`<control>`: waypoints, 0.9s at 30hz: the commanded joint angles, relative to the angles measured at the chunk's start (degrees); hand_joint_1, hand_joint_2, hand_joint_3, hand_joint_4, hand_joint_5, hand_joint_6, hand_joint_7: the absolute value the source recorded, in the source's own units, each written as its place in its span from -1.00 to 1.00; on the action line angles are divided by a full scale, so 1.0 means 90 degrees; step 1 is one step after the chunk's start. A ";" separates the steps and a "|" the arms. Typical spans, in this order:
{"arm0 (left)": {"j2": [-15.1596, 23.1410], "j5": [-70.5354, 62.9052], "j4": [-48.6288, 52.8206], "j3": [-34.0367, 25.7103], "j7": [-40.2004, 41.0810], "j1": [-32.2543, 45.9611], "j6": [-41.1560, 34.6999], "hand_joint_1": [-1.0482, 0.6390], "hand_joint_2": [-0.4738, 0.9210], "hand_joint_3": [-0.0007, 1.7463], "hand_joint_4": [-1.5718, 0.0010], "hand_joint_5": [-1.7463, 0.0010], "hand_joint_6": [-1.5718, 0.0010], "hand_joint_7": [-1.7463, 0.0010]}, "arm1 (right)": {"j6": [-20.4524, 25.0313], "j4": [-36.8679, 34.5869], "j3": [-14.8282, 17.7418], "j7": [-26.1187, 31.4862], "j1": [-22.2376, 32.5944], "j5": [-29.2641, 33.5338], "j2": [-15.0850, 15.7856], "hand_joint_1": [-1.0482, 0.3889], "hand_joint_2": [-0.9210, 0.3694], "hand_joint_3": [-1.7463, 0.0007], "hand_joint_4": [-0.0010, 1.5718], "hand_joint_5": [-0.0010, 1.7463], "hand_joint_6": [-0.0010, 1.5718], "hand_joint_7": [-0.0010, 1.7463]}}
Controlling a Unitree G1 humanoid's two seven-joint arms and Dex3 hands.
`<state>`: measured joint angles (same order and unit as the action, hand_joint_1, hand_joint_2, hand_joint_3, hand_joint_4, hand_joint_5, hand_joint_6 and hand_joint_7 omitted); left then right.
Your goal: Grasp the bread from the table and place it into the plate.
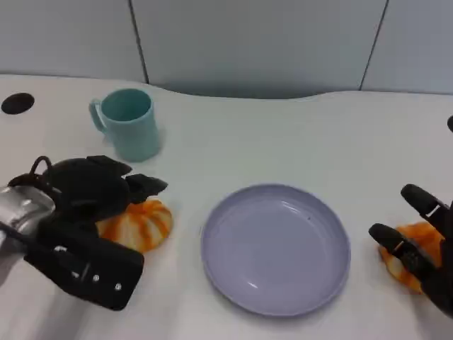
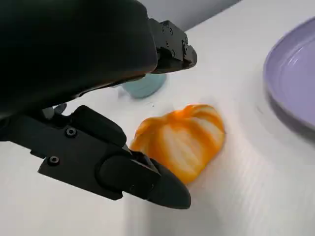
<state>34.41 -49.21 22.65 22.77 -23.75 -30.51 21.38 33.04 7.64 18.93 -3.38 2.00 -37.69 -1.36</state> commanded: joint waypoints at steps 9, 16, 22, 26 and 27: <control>-0.0858 -0.0554 0.3041 0.1274 0.0618 -0.1575 -0.0105 -0.63 0.80 -0.99 1.00 1.00 0.98 0.99 | -0.0041 0.0042 0.0017 -0.0042 0.0044 0.0048 0.0106 -0.03 -1.00 0.68 -0.35 0.13 -0.31 -0.25; -0.1535 -0.0980 0.4671 0.2006 0.1751 -0.2017 -0.0423 -0.93 0.97 -0.91 0.99 0.99 0.99 1.00 | 0.0028 0.0094 0.0050 0.0035 0.0056 0.0004 0.0093 -0.02 -1.00 0.67 -0.34 0.13 -0.30 -0.26; -0.1889 -0.1023 0.5392 0.2359 0.2419 -0.2069 -0.0639 -0.78 1.00 -0.71 0.94 0.97 0.96 0.98 | 0.0124 0.0183 0.0072 0.0134 0.0078 -0.0015 0.0092 -0.02 -1.00 0.69 -0.32 0.11 -0.28 -0.28; -0.1930 -0.0696 0.5574 0.2214 0.2476 -0.2059 -0.0463 -0.75 1.00 -0.77 0.83 0.92 0.87 0.97 | 0.0167 0.0210 0.0106 0.0116 0.0089 -0.0068 0.0104 -0.01 -1.00 0.67 -0.32 0.10 -0.29 -0.29; -0.1938 -0.0590 0.5610 0.2160 0.2457 -0.2047 -0.0423 -0.75 1.00 -0.76 0.82 0.92 0.86 0.97 | 0.0187 0.0219 0.0115 0.0144 0.0084 -0.0072 0.0101 -0.01 -1.00 0.66 -0.32 0.10 -0.28 -0.30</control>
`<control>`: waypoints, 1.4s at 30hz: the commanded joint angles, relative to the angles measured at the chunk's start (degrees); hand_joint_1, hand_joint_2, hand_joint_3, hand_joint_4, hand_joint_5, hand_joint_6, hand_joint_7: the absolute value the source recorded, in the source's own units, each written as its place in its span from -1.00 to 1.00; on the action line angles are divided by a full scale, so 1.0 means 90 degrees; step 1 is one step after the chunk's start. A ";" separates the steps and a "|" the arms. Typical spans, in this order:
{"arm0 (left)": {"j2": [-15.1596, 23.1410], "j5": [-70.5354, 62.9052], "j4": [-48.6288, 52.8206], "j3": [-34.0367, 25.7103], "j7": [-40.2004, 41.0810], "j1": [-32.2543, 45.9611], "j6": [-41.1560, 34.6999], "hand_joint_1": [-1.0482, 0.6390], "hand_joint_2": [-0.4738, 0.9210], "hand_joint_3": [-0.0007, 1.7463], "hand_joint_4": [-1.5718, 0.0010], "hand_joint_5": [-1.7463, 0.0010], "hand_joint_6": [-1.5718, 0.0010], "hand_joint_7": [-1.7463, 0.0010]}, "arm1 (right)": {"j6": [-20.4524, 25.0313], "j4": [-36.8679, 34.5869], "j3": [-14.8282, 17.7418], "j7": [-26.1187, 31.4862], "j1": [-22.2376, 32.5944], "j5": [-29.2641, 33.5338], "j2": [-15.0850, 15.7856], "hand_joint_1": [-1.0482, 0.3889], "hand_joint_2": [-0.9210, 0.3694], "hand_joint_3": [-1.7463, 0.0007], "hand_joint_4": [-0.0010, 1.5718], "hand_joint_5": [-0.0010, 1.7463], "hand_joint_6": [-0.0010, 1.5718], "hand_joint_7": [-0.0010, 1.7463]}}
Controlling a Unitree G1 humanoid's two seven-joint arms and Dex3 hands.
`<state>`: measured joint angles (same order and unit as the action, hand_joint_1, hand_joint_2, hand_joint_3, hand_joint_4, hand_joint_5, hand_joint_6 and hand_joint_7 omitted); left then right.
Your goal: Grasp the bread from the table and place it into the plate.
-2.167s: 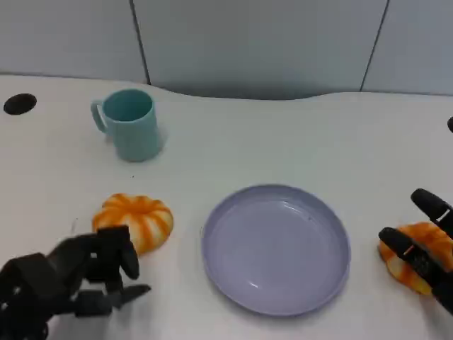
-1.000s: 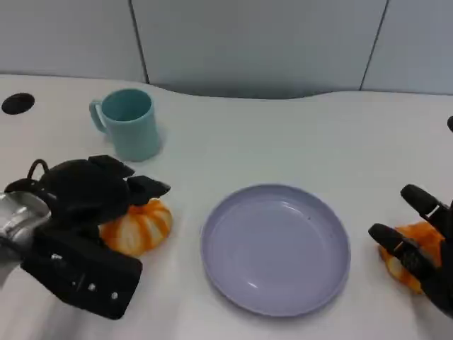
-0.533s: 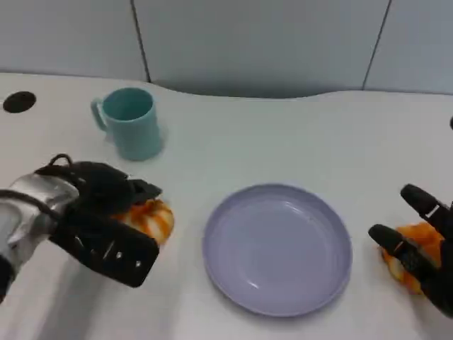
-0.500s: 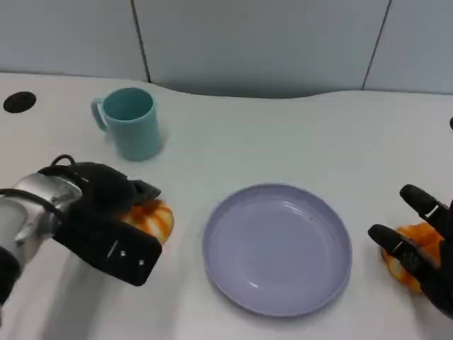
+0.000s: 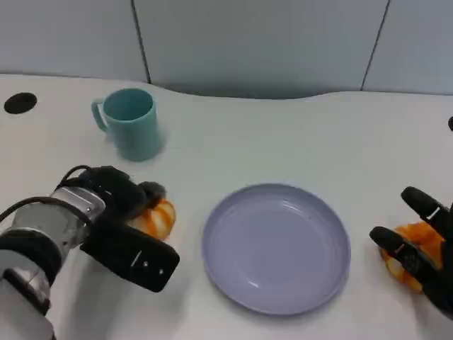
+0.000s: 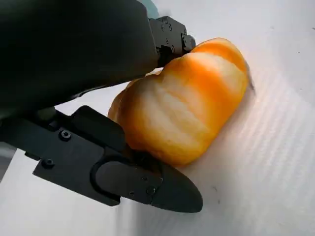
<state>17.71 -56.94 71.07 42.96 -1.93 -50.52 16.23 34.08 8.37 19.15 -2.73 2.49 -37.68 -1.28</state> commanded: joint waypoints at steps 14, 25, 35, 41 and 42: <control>-0.0026 0.1450 0.0396 -0.0811 -0.0250 0.0182 0.0479 0.12 0.95 -0.95 0.67 -0.58 0.38 0.32 | 0.0062 0.0165 0.0110 0.0013 0.0057 -0.0064 0.0116 -0.02 -1.00 0.60 -0.31 0.06 -0.27 -0.35; -0.0121 0.1467 0.0426 -0.0789 0.0145 0.0190 0.0327 0.02 0.99 -0.74 0.22 -0.99 0.36 -0.97 | 0.0063 0.0113 0.0147 -0.0017 0.0011 -0.0102 0.0162 -0.02 -1.00 0.62 -0.30 0.05 -0.25 -0.37; 0.0033 0.1989 0.0239 -0.1284 0.0589 0.0402 0.0796 -0.02 1.00 -0.57 0.20 -1.00 0.41 -1.00 | 0.0092 0.0153 0.0180 0.0033 0.0027 -0.0146 0.0154 -0.02 -1.00 0.63 -0.30 0.04 -0.24 -0.39; 0.0256 0.2367 0.0076 -0.1685 0.0610 0.0598 0.1259 0.04 0.96 -0.64 0.23 -1.00 0.39 -1.00 | 0.0110 0.0127 0.0196 0.0051 -0.0007 -0.0158 0.0153 -0.02 -1.00 0.61 -0.29 0.03 -0.23 -0.41; 0.0323 0.2518 0.0019 -0.1825 0.0525 0.0671 0.1343 0.04 0.96 -0.64 0.25 -1.00 0.39 -1.00 | 0.0108 0.0131 0.0202 0.0050 -0.0005 -0.0164 0.0146 -0.02 -1.00 0.61 -0.29 0.04 -0.23 -0.41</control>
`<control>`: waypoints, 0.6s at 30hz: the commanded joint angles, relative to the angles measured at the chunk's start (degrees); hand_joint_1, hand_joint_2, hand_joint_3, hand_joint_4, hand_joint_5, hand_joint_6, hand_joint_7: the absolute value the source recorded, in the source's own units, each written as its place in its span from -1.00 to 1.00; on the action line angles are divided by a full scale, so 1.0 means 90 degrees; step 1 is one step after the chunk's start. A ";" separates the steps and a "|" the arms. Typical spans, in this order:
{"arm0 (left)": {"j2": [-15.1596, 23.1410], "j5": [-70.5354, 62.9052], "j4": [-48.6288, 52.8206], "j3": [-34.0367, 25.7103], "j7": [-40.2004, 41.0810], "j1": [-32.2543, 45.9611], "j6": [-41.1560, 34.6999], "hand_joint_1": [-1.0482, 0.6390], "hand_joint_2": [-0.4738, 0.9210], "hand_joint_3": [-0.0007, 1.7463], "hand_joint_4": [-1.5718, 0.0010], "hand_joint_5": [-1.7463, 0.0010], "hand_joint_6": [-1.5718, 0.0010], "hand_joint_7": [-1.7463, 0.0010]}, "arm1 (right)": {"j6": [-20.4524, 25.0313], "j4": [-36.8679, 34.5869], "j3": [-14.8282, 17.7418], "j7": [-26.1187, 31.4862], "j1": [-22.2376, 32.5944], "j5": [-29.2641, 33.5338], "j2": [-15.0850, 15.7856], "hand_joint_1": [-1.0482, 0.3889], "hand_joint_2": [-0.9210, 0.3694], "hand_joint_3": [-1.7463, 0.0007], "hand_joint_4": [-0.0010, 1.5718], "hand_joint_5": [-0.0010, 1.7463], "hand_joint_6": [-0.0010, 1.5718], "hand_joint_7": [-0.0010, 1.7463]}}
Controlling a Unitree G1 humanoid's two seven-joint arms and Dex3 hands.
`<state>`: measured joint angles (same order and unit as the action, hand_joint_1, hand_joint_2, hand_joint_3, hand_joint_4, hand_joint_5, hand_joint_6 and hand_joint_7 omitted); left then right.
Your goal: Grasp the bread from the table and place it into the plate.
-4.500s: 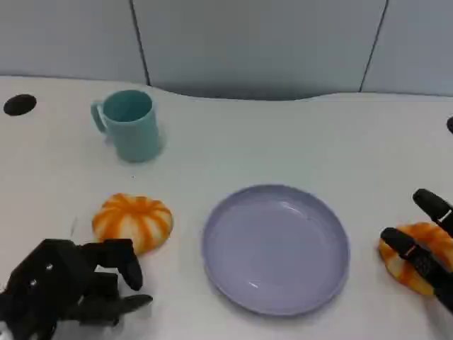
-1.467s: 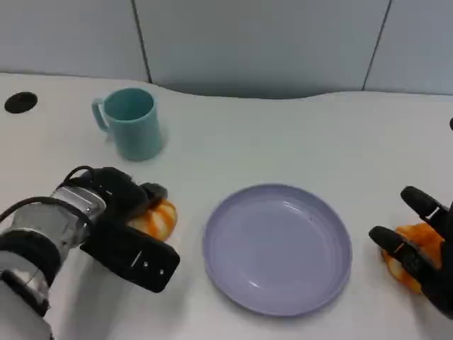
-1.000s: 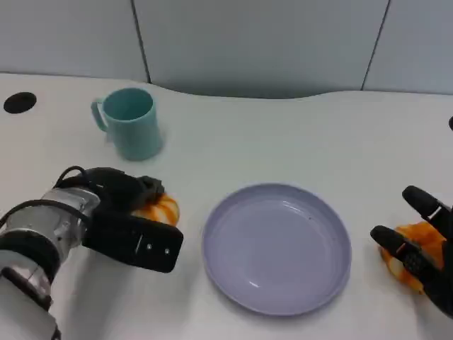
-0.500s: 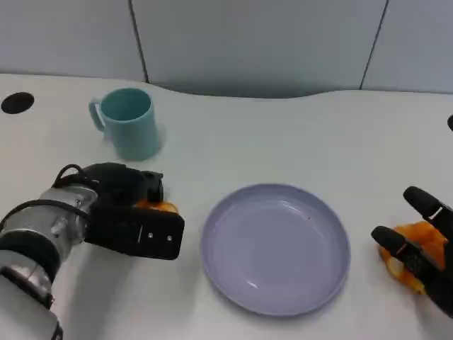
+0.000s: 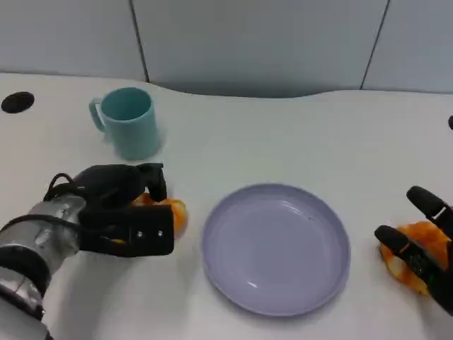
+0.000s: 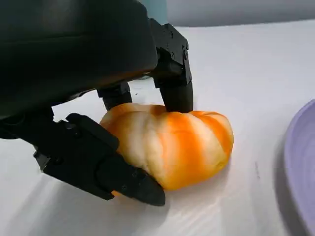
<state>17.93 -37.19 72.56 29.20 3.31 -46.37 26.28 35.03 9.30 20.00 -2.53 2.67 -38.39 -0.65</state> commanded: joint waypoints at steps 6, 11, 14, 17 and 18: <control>0.0591 0.0982 -0.0463 -0.0904 -0.0385 0.0592 0.0729 0.09 0.84 -0.71 0.13 -1.00 0.35 -1.00 | 0.0011 0.0026 0.0111 0.0027 -0.0042 -0.0111 0.0071 -0.02 -1.00 0.61 -0.30 0.03 -0.24 -0.42; 0.0829 0.1668 -0.0963 -0.1475 -0.0737 0.0847 0.1386 0.08 0.85 -0.73 0.08 -1.00 0.32 -1.00 | 0.0013 -0.0002 0.0123 0.0007 -0.0059 -0.0142 0.0069 -0.02 -1.00 0.61 -0.30 0.03 -0.23 -0.42; 0.0945 0.1990 -0.1314 -0.1735 -0.0970 0.0933 0.1862 0.09 0.86 -0.73 0.07 -1.00 0.31 -1.00 | -0.0006 -0.0008 0.0108 -0.0037 -0.0054 -0.0139 0.0074 -0.02 -1.00 0.62 -0.32 0.03 -0.24 -0.43; 0.0889 0.2153 -0.1621 -0.1813 -0.1232 0.0893 0.2260 0.13 0.86 -0.75 0.08 -1.00 0.33 -1.00 | 0.0021 -0.0011 0.0098 0.0019 -0.0072 -0.0119 0.0062 -0.02 -1.00 0.61 -0.33 0.04 -0.23 -0.43; 0.0859 0.2167 -0.1689 -0.1808 -0.1297 0.0874 0.2331 0.14 0.86 -0.75 0.09 -1.00 0.34 -1.00 | 0.0015 -0.0012 0.0092 0.0019 -0.0072 -0.0115 0.0055 -0.02 -1.00 0.61 -0.33 0.04 -0.23 -0.43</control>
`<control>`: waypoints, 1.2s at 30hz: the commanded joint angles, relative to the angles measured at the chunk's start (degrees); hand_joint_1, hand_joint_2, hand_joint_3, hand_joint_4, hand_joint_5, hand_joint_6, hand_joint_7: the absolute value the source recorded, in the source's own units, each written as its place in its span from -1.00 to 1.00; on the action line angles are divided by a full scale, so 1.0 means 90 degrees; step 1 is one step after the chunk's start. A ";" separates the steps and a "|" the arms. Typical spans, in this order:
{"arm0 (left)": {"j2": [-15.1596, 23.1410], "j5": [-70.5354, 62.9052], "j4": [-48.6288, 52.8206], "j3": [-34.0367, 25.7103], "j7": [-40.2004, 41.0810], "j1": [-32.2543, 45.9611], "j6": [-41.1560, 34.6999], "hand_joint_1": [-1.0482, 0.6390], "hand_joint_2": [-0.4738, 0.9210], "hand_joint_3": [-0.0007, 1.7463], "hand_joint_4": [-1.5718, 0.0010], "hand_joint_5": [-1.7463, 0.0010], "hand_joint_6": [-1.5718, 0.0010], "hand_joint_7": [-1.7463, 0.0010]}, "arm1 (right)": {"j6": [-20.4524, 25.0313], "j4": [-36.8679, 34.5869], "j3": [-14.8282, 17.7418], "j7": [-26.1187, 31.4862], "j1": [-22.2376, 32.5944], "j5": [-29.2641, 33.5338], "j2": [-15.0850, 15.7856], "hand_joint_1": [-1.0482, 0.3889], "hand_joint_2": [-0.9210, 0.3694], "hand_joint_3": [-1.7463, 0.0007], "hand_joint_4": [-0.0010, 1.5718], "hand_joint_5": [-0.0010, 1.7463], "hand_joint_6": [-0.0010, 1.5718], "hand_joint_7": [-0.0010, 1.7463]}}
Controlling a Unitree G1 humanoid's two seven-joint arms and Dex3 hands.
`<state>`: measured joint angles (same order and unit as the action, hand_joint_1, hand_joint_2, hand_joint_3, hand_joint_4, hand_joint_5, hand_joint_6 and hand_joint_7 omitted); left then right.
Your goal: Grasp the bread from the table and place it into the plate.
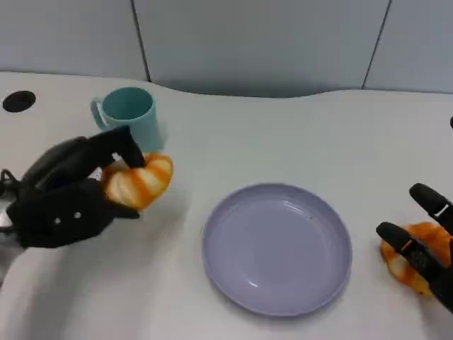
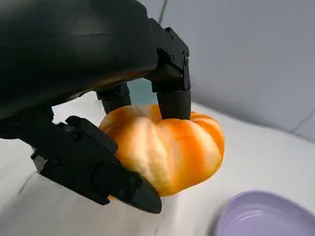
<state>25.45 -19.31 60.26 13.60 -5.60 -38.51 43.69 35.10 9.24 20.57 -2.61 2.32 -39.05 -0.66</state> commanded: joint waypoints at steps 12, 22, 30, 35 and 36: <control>-0.0432 0.0237 -0.0925 0.0115 -0.1340 -0.0318 0.0336 0.14 0.90 -0.79 0.10 -1.00 0.39 -1.00 | -0.0053 0.0034 -0.0053 0.0069 0.0010 0.0027 -0.0003 -0.02 -1.00 0.61 -0.30 0.05 -0.20 -0.43; -0.1456 -0.0316 -0.0416 0.0960 -0.1843 -0.1137 0.0638 0.10 0.94 -0.77 0.04 -1.00 0.35 -1.00 | -0.0041 0.0098 -0.0073 0.0051 0.0059 0.0002 -0.0011 -0.02 -1.00 0.64 -0.30 0.03 -0.19 -0.45; -0.1801 -0.1071 0.0335 0.1485 -0.1391 -0.1526 0.0748 0.02 0.99 -0.73 -0.02 -1.00 0.29 -1.00 | -0.0119 0.0118 -0.0117 0.0025 0.0092 0.0057 -0.0052 -0.01 -1.00 0.62 -0.30 0.02 -0.20 -0.47; -0.1965 -0.1317 0.0577 0.1689 -0.1411 -0.1673 0.0403 0.02 0.99 -0.63 0.07 -1.00 0.30 -1.00 | -0.0128 0.0175 -0.0148 0.0041 0.0116 0.0089 -0.0065 -0.02 -1.00 0.61 -0.30 0.01 -0.19 -0.48; -0.1987 -0.1351 0.0590 0.1711 -0.1408 -0.1687 0.0338 0.01 1.00 -0.60 0.06 -1.00 0.29 -1.00 | -0.0123 0.0189 -0.0148 0.0057 0.0117 0.0092 -0.0073 -0.02 -1.00 0.61 -0.30 0.01 -0.19 -0.48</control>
<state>8.35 -30.37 64.90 28.22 -18.57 -51.56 48.30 34.68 9.86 18.95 -2.45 3.10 -38.21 -1.70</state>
